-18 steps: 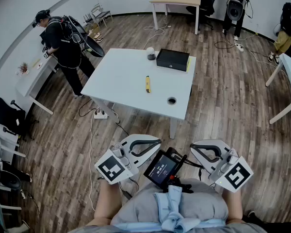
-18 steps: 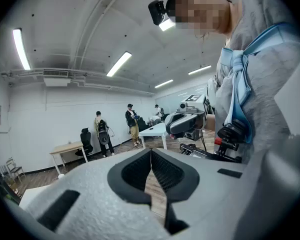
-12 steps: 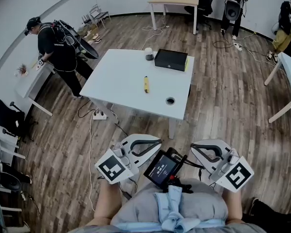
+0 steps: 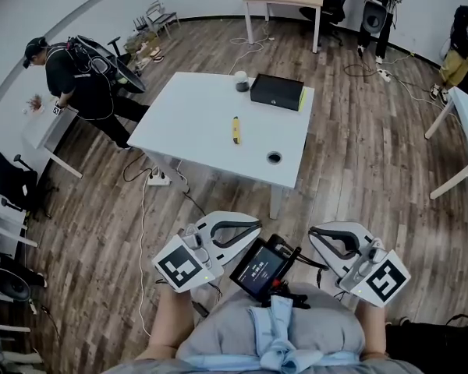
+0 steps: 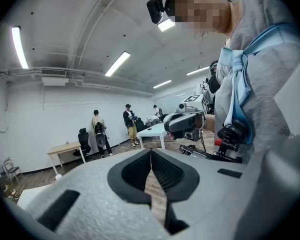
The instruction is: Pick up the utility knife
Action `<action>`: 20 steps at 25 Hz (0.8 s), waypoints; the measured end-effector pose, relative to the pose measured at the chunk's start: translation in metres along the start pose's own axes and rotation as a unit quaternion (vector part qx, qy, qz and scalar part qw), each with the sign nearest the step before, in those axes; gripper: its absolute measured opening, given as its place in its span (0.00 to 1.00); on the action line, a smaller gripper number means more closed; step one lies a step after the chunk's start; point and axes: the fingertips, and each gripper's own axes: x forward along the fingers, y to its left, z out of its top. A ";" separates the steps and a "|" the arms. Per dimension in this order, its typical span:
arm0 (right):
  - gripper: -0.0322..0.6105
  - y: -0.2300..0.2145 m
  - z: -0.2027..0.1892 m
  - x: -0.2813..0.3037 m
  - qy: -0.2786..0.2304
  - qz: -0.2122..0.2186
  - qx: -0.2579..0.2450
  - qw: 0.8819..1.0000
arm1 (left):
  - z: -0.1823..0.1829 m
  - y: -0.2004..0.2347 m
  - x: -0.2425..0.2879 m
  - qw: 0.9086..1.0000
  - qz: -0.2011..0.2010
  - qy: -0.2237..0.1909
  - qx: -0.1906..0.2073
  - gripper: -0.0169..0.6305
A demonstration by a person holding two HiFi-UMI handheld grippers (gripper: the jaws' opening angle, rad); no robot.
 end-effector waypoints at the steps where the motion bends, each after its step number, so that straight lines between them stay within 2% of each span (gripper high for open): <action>1: 0.10 0.000 0.001 0.000 0.001 0.002 0.002 1.000 | 0.001 0.000 0.000 1.000 0.001 -0.001 -0.002 0.05; 20: 0.10 0.007 0.000 0.000 0.002 0.002 -0.004 1.000 | -0.003 -0.007 -0.003 1.000 0.000 0.003 0.002 0.05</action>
